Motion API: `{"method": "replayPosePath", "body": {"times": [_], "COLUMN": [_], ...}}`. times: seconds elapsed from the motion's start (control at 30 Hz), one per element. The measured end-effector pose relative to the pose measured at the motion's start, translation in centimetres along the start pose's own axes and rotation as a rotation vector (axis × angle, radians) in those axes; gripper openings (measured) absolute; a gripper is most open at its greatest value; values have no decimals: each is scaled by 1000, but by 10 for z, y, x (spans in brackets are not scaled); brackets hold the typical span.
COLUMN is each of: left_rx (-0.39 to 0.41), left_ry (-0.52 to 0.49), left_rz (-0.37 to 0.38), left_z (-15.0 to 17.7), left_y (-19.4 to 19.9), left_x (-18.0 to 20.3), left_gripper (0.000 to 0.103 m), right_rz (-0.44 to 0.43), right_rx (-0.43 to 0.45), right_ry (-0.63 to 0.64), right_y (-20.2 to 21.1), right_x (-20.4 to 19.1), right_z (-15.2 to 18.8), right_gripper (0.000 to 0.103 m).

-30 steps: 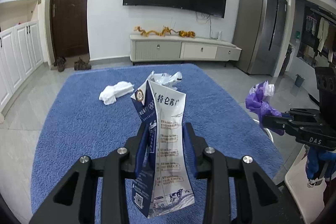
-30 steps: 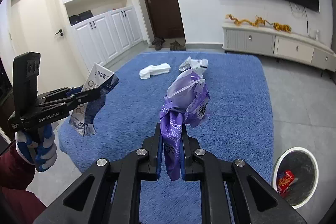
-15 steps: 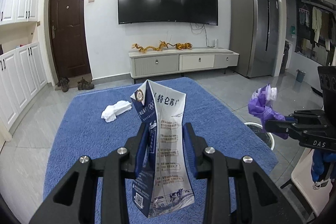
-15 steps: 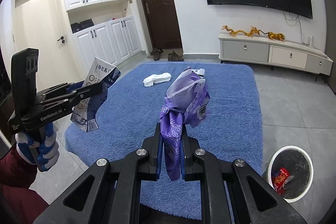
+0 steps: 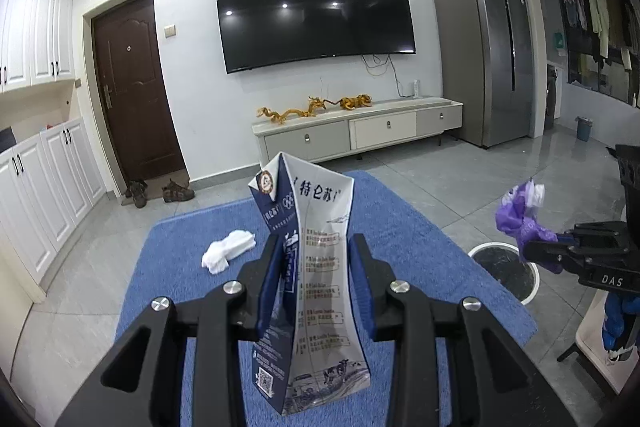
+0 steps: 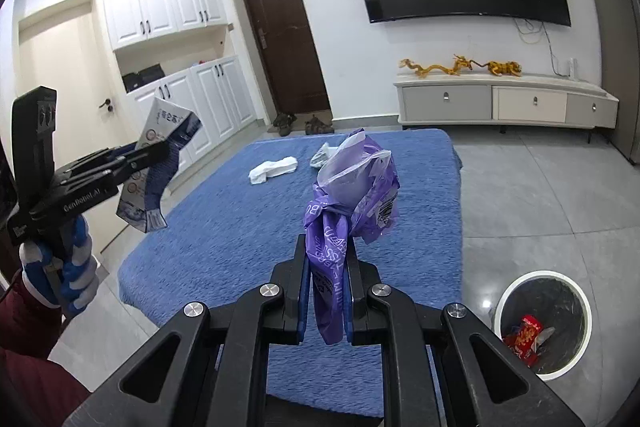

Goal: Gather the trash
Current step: 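Carry the carton and purple bag over the trash bin and open both tools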

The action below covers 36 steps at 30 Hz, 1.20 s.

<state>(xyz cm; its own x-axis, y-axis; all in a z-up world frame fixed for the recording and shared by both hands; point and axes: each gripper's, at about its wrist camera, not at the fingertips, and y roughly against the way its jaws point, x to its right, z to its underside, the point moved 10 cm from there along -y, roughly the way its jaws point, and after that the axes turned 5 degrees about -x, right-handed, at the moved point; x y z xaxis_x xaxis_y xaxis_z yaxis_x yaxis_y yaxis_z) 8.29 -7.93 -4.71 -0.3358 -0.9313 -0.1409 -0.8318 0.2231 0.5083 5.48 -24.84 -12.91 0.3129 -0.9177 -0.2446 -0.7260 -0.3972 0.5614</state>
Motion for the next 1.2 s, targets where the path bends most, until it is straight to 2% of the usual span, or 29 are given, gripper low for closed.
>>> {"method": "replayPosePath", "body": {"times": [0.3, 0.73, 0.97, 1.2], "left_rx": [2, -36, -81, -211], "left_ry": [-65, -171, -216, -223], "left_rz": [-6, 123, 268, 489], "left_z": [-25, -52, -63, -60], "left_y": [-17, -75, -114, -171], "left_x": [37, 127, 194, 277], "left_gripper": [32, 32, 32, 32], "right_rz": [19, 108, 184, 254], "right_rx": [37, 84, 80, 39], "right_ry": [-76, -228, -328, -445], "right_y": [5, 21, 24, 11], "right_x": [53, 158, 216, 269], "right_z": [-1, 10, 28, 50], "right_gripper": [13, 13, 13, 13]}}
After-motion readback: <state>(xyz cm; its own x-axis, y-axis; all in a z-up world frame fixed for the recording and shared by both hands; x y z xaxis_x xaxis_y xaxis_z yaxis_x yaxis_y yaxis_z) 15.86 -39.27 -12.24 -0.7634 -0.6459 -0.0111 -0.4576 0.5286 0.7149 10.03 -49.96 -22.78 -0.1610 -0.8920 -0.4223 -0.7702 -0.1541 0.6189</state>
